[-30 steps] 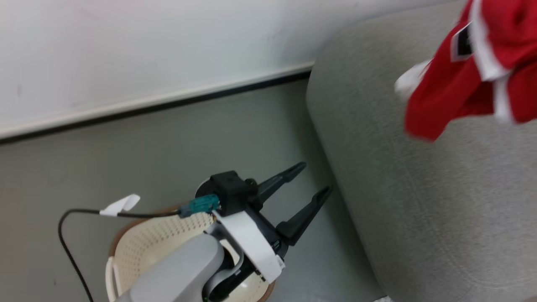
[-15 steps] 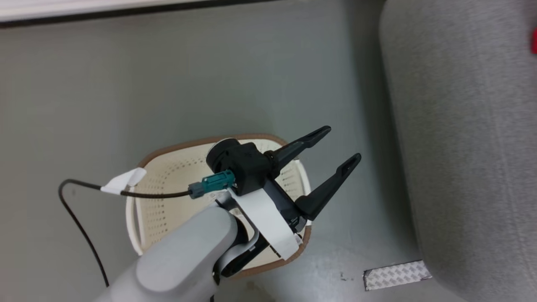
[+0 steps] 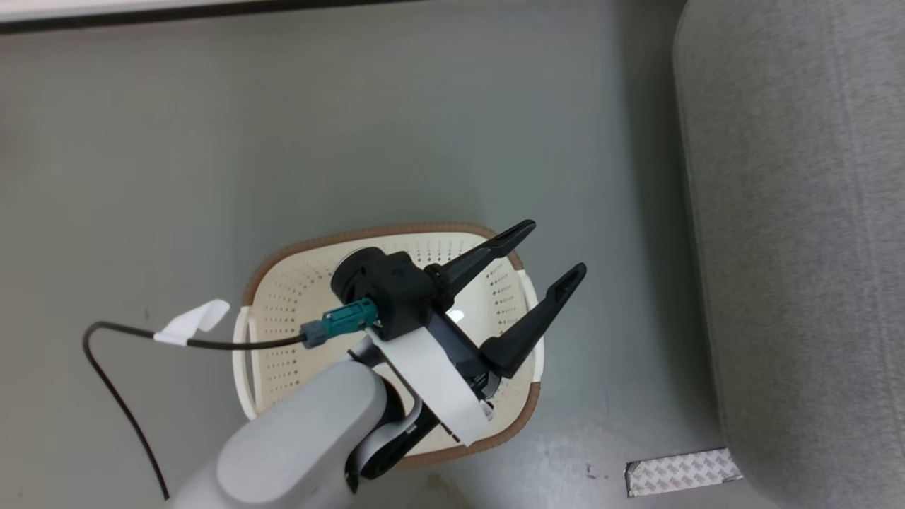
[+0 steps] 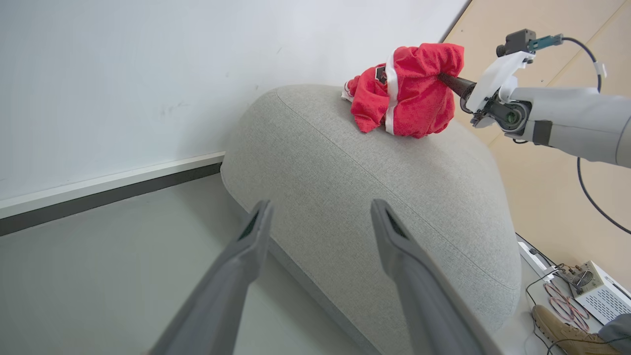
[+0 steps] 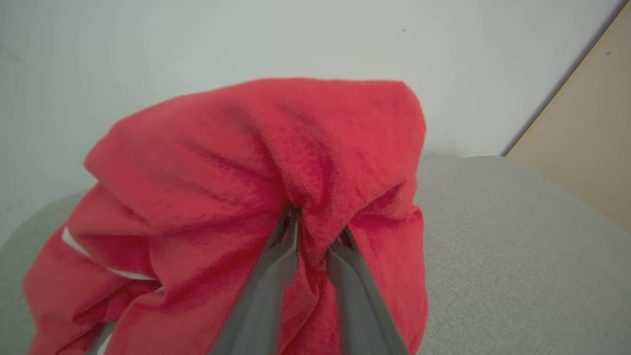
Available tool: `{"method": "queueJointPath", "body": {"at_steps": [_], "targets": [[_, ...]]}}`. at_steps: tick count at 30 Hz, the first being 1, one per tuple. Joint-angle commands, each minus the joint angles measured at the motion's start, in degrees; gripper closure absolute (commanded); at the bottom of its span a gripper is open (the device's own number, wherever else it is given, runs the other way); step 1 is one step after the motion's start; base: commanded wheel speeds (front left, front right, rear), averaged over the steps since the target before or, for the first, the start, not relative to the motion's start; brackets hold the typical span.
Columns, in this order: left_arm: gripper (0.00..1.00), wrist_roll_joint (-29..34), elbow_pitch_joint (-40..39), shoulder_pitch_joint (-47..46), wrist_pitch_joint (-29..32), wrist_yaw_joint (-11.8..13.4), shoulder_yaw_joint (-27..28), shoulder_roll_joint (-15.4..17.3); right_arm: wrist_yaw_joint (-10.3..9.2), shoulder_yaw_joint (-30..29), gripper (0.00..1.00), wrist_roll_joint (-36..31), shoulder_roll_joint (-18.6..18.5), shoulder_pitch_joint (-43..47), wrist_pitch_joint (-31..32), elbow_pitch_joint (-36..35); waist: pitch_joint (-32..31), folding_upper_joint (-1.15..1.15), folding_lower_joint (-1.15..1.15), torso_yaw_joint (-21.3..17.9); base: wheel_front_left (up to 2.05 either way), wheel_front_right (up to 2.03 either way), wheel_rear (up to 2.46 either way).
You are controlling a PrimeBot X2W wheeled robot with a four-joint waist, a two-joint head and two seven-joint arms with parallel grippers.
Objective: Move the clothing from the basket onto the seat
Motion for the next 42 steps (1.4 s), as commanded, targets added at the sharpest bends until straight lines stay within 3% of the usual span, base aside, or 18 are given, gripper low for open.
{"method": "queueJointPath", "body": {"at_steps": [1,7,10,22,32,42], "targets": [[0.00,-0.7,0.0,0.8,-0.2,0.0,0.2,0.5,-0.15,-0.2,0.00,-0.7,0.4,0.4,-0.2,0.0,-1.0,0.00,-0.01,-0.6,0.00,0.00,0.00],[0.00,-1.7,1.0,2.5,-1.7,-0.1,1.0,0.8,-0.15,3.2,0.00,-2.6,3.1,3.3,-0.2,-1.7,-5.1,0.00,-0.01,-2.3,0.00,0.00,0.00],[0.00,-2.6,1.8,3.9,-2.6,-0.2,1.8,1.2,-0.15,5.8,0.00,-1.8,2.5,6.3,-0.1,-3.9,-7.7,0.00,-0.01,-2.8,0.00,0.00,0.00],[0.00,-4.7,3.1,12.5,-4.2,1.3,6.9,3.1,-0.15,9.5,0.00,0.5,1.7,20.0,-0.1,-20.4,-18.3,0.00,-0.01,-3.7,0.00,0.00,0.00],[0.00,-3.0,1.8,23.0,-4.1,2.7,15.2,2.0,-0.15,8.7,0.00,-3.2,6.3,30.0,-0.1,-32.2,-26.5,0.00,-0.01,-1.2,0.00,0.00,0.00],[0.00,1.6,3.8,30.9,-4.1,2.7,23.9,-0.8,-0.15,6.1,0.00,-7.7,14.7,40.9,-0.1,-41.0,-31.9,0.00,-0.01,4.2,0.00,0.00,0.00]]}}
